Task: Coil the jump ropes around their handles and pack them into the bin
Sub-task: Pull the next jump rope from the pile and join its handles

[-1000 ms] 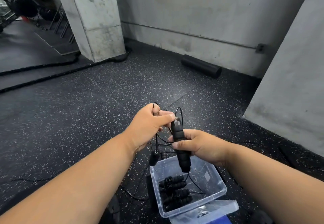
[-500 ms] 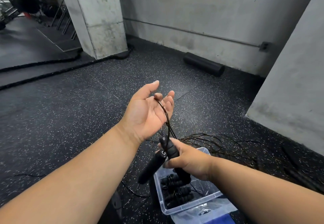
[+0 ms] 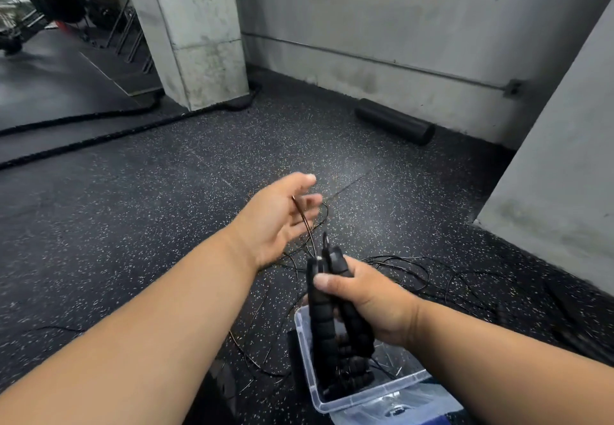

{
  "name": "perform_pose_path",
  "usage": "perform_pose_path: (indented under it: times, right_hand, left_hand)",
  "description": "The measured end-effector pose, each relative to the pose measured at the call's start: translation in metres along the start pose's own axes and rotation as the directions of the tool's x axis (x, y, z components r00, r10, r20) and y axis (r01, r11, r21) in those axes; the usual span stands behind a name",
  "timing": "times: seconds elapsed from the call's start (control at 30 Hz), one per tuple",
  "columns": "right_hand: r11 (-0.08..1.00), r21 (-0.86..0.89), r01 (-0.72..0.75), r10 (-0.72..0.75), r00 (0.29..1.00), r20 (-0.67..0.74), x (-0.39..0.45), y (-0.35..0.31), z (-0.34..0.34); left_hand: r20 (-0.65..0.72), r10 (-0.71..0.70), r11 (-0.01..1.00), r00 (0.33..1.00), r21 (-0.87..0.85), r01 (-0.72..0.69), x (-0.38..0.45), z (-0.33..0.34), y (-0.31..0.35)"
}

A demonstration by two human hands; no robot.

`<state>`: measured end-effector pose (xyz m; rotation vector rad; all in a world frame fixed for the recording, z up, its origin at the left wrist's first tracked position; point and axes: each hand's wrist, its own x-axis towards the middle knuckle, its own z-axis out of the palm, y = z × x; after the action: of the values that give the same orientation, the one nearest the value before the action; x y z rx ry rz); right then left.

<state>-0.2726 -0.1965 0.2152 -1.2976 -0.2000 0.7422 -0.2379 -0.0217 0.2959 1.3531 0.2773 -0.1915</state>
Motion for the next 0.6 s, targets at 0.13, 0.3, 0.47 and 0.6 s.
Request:
perform_pose_path:
  times: [0.13, 0.3, 0.47, 0.6]
  right_hand:
    - [0.991, -0.003, 0.137, -0.136, 0.978, -0.16, -0.005, -0.031, -0.01]
    - [0.972, 0.06, 0.226, -0.204, 0.946, -0.254, -0.006, -0.044, -0.022]
    - [0.955, -0.101, 0.279, -0.297, 0.899, -0.322, -0.009, -0.037, -0.015]
    - [0.958, -0.168, 0.234, -0.281, 0.89, -0.36, -0.017, -0.035, -0.01]
  left_hand:
    - [0.062, -0.142, 0.928, 0.988, 0.355, 0.111, 0.0, -0.017, -0.023]
    - [0.311, -0.198, 0.876, 0.929, 0.482, 0.025, -0.026, 0.007, -0.05]
    - [0.398, -0.113, 0.899, 0.91, 0.431, -0.076, -0.035, 0.027, -0.071]
    - [0.45, -0.017, 0.859, 0.893, 0.463, -0.217, -0.035, 0.027, -0.071]
